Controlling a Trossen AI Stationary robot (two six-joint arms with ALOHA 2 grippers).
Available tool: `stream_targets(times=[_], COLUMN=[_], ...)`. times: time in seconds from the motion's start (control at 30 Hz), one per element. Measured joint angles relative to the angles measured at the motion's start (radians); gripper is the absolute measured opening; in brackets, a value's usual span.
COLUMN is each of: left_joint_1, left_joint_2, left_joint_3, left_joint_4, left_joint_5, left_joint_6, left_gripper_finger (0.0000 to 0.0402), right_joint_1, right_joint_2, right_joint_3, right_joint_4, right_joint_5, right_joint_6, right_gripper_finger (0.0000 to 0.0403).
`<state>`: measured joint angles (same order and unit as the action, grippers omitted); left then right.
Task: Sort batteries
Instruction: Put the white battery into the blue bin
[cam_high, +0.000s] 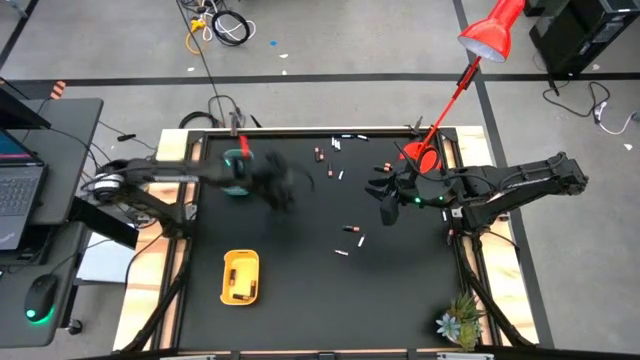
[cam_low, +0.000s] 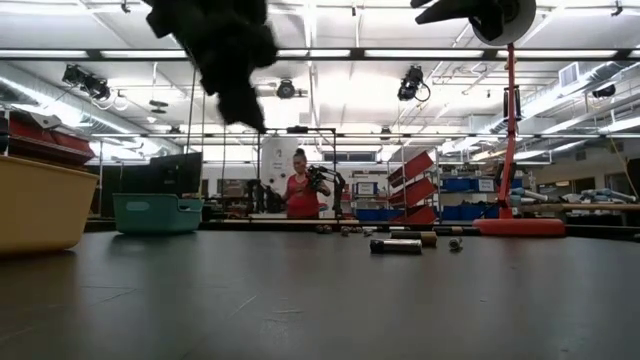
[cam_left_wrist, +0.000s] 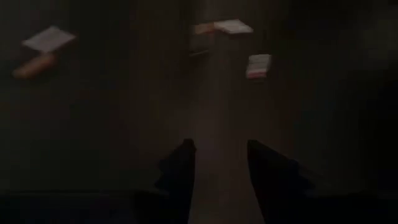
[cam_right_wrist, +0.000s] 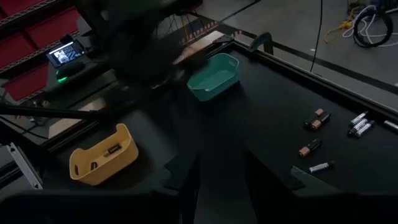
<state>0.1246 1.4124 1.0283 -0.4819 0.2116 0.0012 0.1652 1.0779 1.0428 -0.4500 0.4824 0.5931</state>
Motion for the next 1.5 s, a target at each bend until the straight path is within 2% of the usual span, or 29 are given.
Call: stream_targets(times=[0.13,0.27,0.47,0.7,1.07,1.17,1.27,1.3,1.5], left_joint_1=[-0.157,-0.206,-0.213,-0.214,-0.219,-0.235,-0.238,-0.238,-0.238], left_joint_2=[0.113,0.242,0.431,0.573,0.692,0.699,0.698,0.697,0.692], left_joint_3=[0.000,0.010,0.141,0.325,0.349,0.354,0.358,0.358,0.355], left_joint_4=[0.228,0.360,0.366,0.308,0.287,0.232,0.167,0.153,0.132], left_joint_5=[0.006,-0.019,-0.055,-0.089,-0.103,-0.178,-0.188,-0.188,-0.192], left_joint_6=[-0.021,-0.139,-0.161,-0.079,-0.030,0.003,0.037,0.039,0.022], left_gripper_finger=[0.0152,0.0152,0.0152,0.0152,0.0149,0.0118,0.0036,0.0024,0.0020], right_joint_1=[-0.005,-0.005,-0.005,0.004,0.017,0.017,0.017,0.017,0.010], right_joint_2=[0.000,0.000,0.000,0.000,0.000,0.000,0.000,0.000,0.000], right_joint_3=[0.000,0.000,0.000,0.000,0.000,0.000,0.000,0.000,0.000], right_joint_4=[0.004,0.005,0.007,0.005,0.003,0.003,0.003,0.004,0.005], right_joint_5=[-0.001,-0.002,-0.011,-0.014,-0.015,-0.015,-0.014,-0.011,-0.004], right_joint_6=[-0.011,-0.012,-0.010,0.009,0.017,0.017,0.017,0.016,0.008], right_gripper_finger=[0.0127,0.0127,0.0127,0.0127,0.0127,0.0127,0.0127,0.0127,0.0127])
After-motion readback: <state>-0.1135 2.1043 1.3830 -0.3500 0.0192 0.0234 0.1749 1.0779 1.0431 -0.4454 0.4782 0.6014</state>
